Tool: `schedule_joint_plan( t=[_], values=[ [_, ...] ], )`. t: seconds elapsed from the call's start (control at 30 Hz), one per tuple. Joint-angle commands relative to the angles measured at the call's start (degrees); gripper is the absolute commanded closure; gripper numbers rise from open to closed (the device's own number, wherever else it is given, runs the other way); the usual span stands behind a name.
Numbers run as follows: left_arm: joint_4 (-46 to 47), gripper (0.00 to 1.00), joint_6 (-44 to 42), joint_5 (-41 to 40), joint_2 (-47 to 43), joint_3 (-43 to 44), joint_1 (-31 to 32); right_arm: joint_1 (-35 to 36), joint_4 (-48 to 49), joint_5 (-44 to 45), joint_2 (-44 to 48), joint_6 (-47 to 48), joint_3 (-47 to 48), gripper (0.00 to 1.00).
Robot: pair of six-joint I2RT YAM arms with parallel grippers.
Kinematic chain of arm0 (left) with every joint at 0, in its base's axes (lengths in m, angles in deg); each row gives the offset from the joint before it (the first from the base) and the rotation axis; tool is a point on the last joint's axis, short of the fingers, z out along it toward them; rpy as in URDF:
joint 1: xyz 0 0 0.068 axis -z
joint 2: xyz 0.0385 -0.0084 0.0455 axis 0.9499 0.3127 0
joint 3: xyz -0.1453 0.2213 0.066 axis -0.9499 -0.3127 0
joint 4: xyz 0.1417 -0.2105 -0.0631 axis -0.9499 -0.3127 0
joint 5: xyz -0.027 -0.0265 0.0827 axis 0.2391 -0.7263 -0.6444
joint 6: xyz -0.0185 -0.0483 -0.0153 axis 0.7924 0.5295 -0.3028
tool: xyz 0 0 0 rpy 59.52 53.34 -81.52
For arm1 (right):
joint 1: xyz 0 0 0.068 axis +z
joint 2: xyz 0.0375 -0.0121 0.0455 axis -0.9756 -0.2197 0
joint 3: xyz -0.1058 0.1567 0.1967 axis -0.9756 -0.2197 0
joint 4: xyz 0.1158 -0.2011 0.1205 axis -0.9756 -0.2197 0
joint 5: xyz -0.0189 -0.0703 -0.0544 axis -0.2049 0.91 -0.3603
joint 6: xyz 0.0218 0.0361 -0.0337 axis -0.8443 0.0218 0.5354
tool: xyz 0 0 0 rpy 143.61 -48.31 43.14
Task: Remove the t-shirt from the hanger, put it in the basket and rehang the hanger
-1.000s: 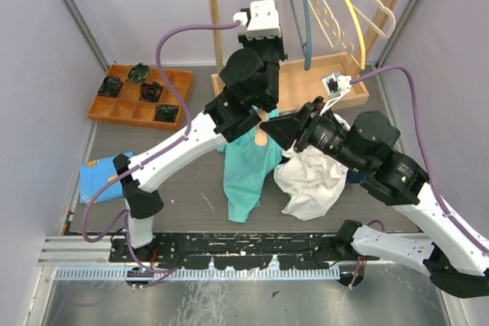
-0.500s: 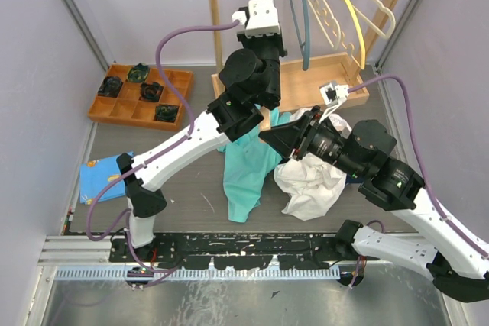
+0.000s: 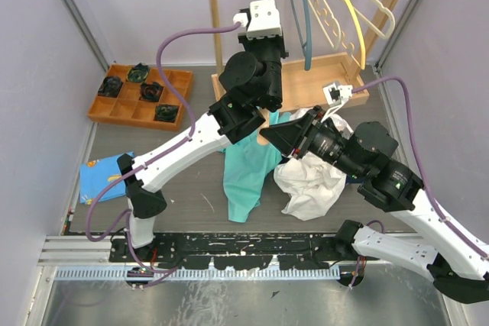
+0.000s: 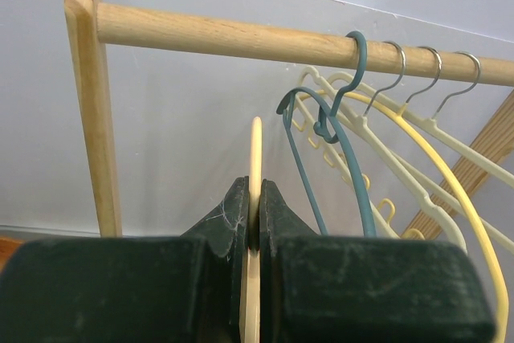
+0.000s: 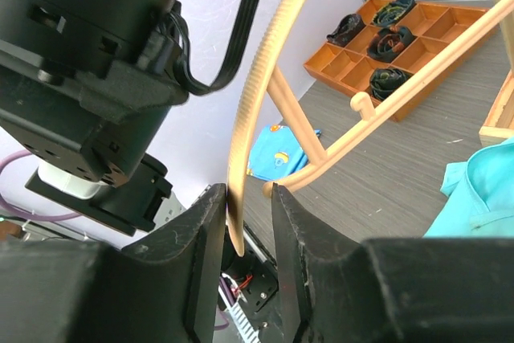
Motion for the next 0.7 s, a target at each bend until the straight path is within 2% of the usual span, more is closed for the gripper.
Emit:
schedule_joint_plan(
  t=[0.0, 0.2, 0.5, 0.67],
  values=[
    [4.5, 1.0, -0.5, -1.2, -0.7, 1.3, 0.3, 0.2, 4.4, -0.1, 1.8, -1.5, -1.4, 0.65],
    [4.6, 1.0, -0.7, -1.1, -1.2, 0.5, 0.8, 0.2, 6.0, 0.4, 2.0, -1.1, -1.6, 0.69],
    [5.0, 1.0, -1.3, -1.1, -1.0, 0.6, 0.9, 0.2, 8.7, -1.1, 1.8, -0.9, -2.4, 0.84],
    [5.0, 1.0, -1.3, -1.4, -0.7, 1.6, 1.3, 0.2, 11.6, -1.9, 2.6, -0.6, -4.1, 0.88]
  ],
)
